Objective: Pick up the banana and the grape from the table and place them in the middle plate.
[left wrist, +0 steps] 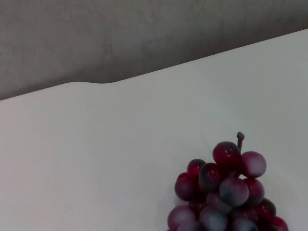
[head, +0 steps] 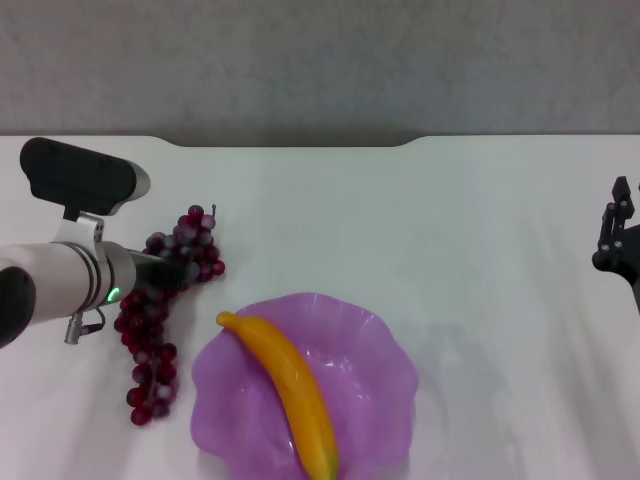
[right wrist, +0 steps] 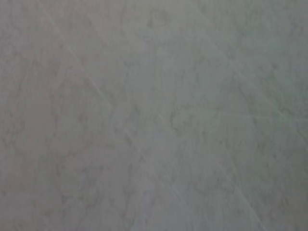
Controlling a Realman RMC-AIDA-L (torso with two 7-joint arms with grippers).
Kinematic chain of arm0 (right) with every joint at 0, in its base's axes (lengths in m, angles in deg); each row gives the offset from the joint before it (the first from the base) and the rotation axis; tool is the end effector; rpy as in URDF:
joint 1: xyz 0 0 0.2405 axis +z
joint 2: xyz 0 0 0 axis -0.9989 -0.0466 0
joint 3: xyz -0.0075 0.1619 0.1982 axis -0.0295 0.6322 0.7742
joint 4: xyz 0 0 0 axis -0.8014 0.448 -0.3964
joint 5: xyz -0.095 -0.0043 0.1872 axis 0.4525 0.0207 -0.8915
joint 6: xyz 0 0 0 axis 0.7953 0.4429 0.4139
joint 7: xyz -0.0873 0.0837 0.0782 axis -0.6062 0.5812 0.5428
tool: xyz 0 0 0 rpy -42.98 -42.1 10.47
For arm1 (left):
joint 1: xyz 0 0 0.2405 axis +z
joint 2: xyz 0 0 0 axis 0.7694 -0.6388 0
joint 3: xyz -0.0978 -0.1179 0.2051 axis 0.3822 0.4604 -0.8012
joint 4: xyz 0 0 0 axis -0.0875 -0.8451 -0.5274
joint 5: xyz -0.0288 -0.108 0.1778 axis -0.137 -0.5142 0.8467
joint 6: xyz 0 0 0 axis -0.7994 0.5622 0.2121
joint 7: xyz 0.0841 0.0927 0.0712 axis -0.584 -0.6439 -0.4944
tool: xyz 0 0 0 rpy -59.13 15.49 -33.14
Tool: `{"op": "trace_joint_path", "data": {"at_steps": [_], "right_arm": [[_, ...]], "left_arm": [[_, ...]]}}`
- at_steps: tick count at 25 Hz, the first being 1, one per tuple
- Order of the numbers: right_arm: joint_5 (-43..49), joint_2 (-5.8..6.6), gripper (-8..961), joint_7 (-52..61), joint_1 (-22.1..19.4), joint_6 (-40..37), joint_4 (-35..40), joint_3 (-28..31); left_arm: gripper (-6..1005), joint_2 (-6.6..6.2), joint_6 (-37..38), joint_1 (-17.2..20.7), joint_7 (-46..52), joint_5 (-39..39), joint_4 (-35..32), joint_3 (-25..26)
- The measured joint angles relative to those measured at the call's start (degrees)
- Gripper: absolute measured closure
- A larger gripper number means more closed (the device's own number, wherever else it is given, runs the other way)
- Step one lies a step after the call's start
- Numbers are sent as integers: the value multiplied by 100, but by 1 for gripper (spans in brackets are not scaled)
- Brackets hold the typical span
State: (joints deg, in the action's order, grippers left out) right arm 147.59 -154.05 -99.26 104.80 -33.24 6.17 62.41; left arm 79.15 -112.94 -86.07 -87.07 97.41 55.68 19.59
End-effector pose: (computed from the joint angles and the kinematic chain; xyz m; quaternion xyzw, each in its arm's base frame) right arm 0.2814 0.2924 -0.0324 -0.6502 0.1658 0.2498 0.6981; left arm -0.2775 0.4212 -0.0445 -0.7926 -0.4102 0.0387 0.4496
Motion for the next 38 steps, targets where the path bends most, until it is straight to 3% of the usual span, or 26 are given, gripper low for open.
{"op": "trace_joint_path", "data": {"at_steps": [32, 38], "right_arm": [[15, 9, 746, 0, 7, 10, 0, 0], [8, 9, 745, 0, 11, 31, 8, 0]], "left_arm": [[789, 7, -290, -131, -4, 228, 63, 113], [809, -4, -371, -86, -3, 229, 328, 116]]}}
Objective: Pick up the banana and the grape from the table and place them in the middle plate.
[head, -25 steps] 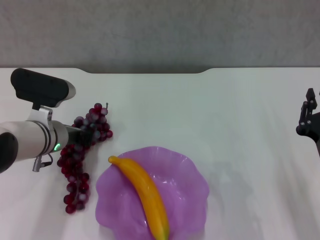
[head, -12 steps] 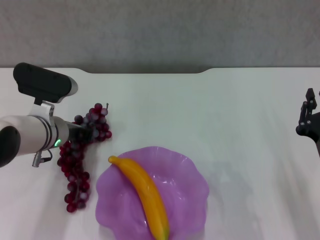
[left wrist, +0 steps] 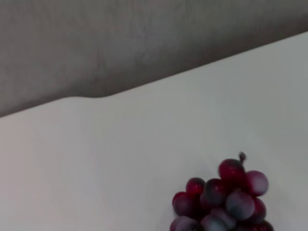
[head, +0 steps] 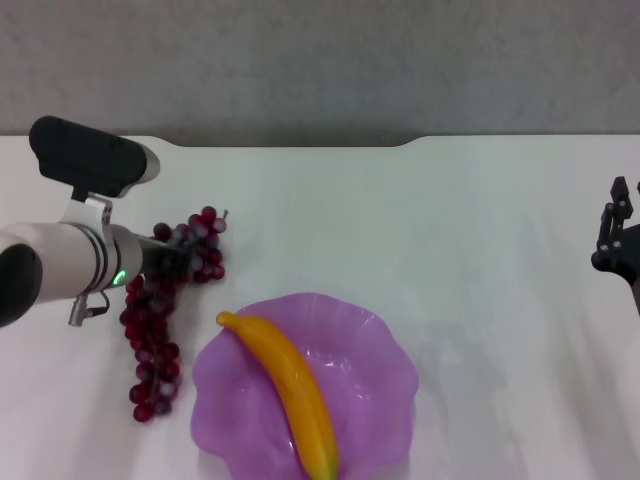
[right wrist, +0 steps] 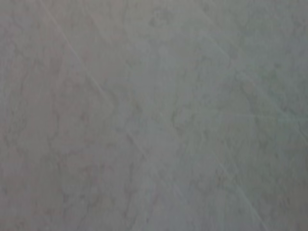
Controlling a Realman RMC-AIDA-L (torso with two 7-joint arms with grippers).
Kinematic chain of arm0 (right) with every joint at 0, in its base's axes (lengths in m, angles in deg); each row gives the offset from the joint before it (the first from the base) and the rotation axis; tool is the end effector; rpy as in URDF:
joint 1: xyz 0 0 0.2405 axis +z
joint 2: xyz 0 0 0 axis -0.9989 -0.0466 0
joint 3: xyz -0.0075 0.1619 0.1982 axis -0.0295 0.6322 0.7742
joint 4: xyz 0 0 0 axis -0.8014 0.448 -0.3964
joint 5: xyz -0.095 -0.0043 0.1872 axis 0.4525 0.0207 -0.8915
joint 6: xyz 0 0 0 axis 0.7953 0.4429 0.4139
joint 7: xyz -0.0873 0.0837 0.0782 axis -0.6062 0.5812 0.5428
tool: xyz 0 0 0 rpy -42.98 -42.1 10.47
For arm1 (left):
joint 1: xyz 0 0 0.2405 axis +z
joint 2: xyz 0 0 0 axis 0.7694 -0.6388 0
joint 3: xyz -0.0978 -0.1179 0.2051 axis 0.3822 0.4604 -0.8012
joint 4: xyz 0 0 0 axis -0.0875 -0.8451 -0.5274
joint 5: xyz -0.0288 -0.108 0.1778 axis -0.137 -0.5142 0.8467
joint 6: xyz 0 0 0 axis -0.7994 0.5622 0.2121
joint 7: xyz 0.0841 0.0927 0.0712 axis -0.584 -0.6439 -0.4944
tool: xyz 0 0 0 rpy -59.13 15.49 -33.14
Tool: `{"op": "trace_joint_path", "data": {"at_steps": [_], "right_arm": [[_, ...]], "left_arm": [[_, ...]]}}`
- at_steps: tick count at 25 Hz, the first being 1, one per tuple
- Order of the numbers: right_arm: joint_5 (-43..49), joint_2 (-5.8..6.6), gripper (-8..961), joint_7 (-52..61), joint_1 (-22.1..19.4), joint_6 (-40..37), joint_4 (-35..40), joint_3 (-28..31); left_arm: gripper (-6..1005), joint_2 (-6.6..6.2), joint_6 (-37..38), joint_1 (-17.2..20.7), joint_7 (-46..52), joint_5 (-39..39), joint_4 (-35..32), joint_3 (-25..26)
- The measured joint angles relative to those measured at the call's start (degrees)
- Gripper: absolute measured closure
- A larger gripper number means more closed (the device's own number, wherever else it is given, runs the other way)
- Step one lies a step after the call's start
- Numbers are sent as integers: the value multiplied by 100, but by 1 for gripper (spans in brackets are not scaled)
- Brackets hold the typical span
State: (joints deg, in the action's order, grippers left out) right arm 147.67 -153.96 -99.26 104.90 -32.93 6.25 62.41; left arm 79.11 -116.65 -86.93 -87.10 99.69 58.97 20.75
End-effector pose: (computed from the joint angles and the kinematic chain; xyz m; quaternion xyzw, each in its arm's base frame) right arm 0.2817 0.2931 -0.0325 -0.6524 0.1650 0.2484 0.6968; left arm -0.2613 0.4283 -0.0392 -0.8003 -0.3947 0.0446 0.4491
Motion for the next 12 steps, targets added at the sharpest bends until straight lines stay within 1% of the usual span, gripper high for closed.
{"op": "trace_joint_path", "data": {"at_steps": [6, 12], "right_arm": [[-12, 0, 746, 0, 1, 12, 0, 0], [-24, 0, 745, 0, 1, 18, 1, 0]], "left_arm": [[818, -35, -105, 38, -9, 13, 324, 82], [827, -9, -415, 168, -83, 369, 911, 501]]}}
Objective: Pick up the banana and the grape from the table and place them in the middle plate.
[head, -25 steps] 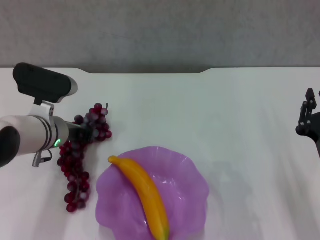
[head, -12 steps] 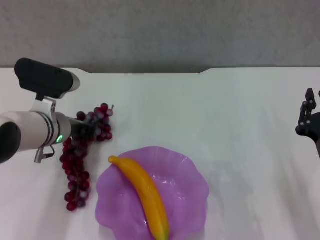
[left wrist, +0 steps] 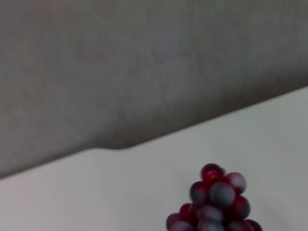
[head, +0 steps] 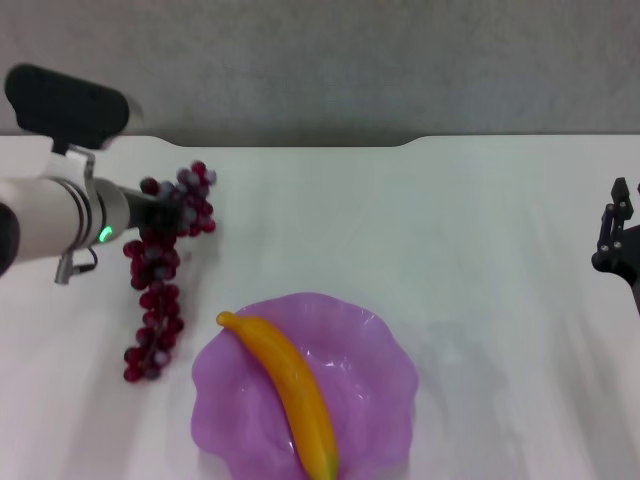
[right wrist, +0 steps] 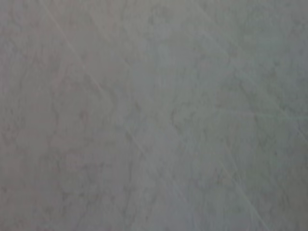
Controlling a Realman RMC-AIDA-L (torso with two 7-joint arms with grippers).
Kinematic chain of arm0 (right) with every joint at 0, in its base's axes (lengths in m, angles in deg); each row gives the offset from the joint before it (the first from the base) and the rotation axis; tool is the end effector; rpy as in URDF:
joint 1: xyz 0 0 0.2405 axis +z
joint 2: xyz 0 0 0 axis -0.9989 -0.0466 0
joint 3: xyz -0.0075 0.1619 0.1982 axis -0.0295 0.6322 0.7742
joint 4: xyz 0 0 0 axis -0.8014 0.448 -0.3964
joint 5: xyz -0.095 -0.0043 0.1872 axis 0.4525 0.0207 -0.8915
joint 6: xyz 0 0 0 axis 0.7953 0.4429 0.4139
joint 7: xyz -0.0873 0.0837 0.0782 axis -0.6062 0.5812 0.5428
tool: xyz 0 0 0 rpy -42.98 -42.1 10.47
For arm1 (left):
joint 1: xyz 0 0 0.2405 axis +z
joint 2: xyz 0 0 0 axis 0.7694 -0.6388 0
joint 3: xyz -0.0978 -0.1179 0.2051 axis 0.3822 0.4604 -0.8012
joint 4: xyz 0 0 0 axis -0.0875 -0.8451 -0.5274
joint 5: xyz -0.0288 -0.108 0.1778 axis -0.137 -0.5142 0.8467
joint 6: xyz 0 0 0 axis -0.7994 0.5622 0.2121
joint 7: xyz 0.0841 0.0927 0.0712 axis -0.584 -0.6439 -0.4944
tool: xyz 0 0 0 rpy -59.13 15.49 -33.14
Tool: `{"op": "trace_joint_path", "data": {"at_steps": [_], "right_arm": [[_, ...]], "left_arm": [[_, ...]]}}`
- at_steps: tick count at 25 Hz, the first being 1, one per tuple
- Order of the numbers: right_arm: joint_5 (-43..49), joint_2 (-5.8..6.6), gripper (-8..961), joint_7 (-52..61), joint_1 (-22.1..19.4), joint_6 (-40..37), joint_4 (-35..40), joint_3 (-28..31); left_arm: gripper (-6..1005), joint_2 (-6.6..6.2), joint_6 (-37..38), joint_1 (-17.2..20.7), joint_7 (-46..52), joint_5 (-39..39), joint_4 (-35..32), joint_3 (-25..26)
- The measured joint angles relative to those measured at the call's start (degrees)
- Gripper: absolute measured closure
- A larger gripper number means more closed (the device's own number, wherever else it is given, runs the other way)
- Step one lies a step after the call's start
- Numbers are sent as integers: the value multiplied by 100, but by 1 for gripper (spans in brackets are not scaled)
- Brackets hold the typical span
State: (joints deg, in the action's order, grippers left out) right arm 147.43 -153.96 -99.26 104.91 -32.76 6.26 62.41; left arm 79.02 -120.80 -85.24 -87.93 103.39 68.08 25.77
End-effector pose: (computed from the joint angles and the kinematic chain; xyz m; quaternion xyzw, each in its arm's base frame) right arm 0.2824 0.2933 -0.0326 -0.6522 0.1672 0.2471 0.6968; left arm -0.2379 0.4394 -0.0110 -0.7960 -0.3768 0.0184 0.4734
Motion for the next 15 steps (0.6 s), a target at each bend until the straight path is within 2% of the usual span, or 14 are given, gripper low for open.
{"op": "trace_joint_path", "data": {"at_steps": [7, 15], "right_arm": [[-11, 0, 746, 0, 0, 9, 55, 0], [-12, 0, 746, 13, 0, 48, 104, 0]], "left_arm": [[838, 18, -586, 342, -118, 207, 1172, 230], [846, 42, -1430, 922, -353, 149, 2901, 93]]}}
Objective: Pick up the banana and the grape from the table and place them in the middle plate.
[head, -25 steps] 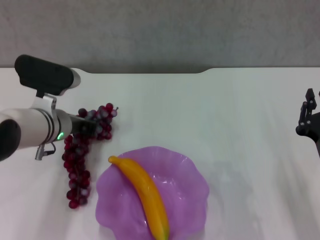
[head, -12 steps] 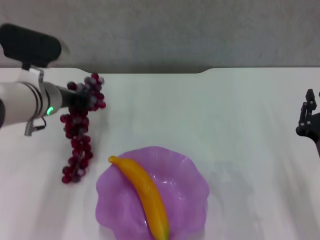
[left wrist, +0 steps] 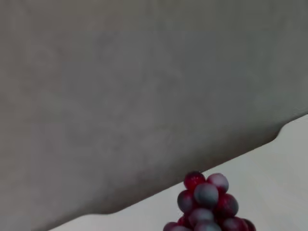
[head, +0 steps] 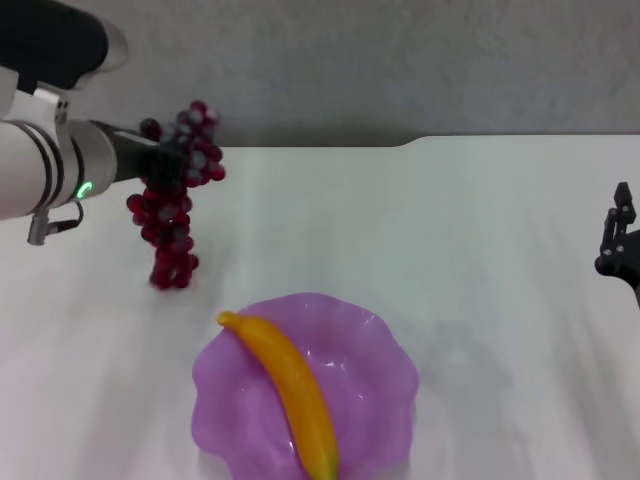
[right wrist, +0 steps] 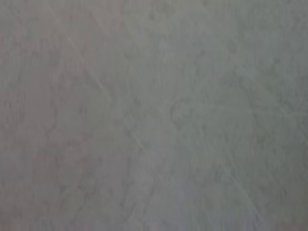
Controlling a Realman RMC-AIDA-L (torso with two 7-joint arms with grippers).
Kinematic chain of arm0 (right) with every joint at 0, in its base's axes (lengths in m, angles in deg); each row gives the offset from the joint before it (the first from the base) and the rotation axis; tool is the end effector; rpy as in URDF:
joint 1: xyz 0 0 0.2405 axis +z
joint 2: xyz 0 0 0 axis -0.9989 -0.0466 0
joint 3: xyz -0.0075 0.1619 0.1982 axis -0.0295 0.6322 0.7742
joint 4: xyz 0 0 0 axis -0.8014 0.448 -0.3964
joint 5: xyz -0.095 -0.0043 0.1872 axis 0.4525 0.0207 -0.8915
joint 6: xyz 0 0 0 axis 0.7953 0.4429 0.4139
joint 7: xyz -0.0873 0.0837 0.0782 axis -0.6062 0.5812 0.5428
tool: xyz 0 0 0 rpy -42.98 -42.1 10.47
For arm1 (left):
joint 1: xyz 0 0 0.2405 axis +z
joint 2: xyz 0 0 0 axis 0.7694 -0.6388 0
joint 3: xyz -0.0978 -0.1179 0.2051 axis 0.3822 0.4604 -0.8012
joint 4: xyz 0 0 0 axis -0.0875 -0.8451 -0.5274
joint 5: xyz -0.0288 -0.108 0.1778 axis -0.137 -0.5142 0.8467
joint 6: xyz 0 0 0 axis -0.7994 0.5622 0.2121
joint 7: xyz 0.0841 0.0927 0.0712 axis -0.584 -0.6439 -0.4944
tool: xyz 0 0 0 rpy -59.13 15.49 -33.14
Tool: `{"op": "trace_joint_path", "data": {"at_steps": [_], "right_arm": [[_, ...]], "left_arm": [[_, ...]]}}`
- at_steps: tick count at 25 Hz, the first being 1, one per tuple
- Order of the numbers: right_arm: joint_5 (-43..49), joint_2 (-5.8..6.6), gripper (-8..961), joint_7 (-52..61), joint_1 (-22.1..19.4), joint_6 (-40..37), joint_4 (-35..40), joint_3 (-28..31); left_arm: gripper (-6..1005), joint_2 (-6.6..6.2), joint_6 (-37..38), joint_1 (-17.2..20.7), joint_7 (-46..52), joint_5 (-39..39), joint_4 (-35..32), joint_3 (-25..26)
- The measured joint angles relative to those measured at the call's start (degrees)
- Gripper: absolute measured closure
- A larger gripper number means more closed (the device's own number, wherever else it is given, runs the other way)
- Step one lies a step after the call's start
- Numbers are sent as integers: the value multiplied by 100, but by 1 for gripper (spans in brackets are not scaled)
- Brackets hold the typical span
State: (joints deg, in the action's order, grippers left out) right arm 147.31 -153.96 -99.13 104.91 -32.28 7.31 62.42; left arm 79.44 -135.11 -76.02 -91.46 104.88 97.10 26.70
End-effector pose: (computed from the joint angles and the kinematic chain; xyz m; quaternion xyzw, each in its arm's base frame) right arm 0.2875 0.2934 -0.0320 -0.6547 0.1666 0.2380 0.6979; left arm -0.1768 0.4118 0.0335 -0.8149 -0.3207 -0.0193 0.4824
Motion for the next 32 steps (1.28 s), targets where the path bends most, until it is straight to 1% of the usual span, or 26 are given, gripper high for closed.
{"op": "trace_joint_path", "data": {"at_steps": [7, 9, 12, 14, 15, 17, 19, 21, 26, 32], "right_arm": [[0, -5, 745, 18, 50, 140, 50, 0], [0, -6, 745, 19, 53, 163, 52, 0], [0, -4, 745, 21, 65, 235, 53, 0], [1, -1, 746, 22, 86, 267, 51, 0], [2, 1, 746, 22, 95, 271, 47, 0], [5, 0, 746, 23, 100, 273, 41, 0], [3, -2, 745, 24, 94, 274, 44, 0], [2, -2, 745, 29, 77, 274, 64, 0], [3, -4, 745, 32, 103, 274, 76, 0], [18, -8, 746, 32, 110, 274, 56, 0]], "left_arm": [[851, 0, -752, 283, -117, -83, 1224, -217], [851, 4, -1106, 310, -207, -199, 1592, -261], [850, 6, -1337, 395, -347, -361, 2041, -338], [852, 7, -1587, 605, -382, -398, 2650, -401], [853, 7, -1614, 629, -381, -398, 2710, -408], [856, 8, -1875, 843, -376, -398, 3220, -553], [857, 8, -2033, 961, -372, -407, 3477, -804], [856, 8, -2171, 991, -355, -394, 3537, -1171], [859, 8, -2582, 920, -322, -306, 3529, -1828], [861, 8, -2599, 935, -376, -301, 3453, -2104]]}}
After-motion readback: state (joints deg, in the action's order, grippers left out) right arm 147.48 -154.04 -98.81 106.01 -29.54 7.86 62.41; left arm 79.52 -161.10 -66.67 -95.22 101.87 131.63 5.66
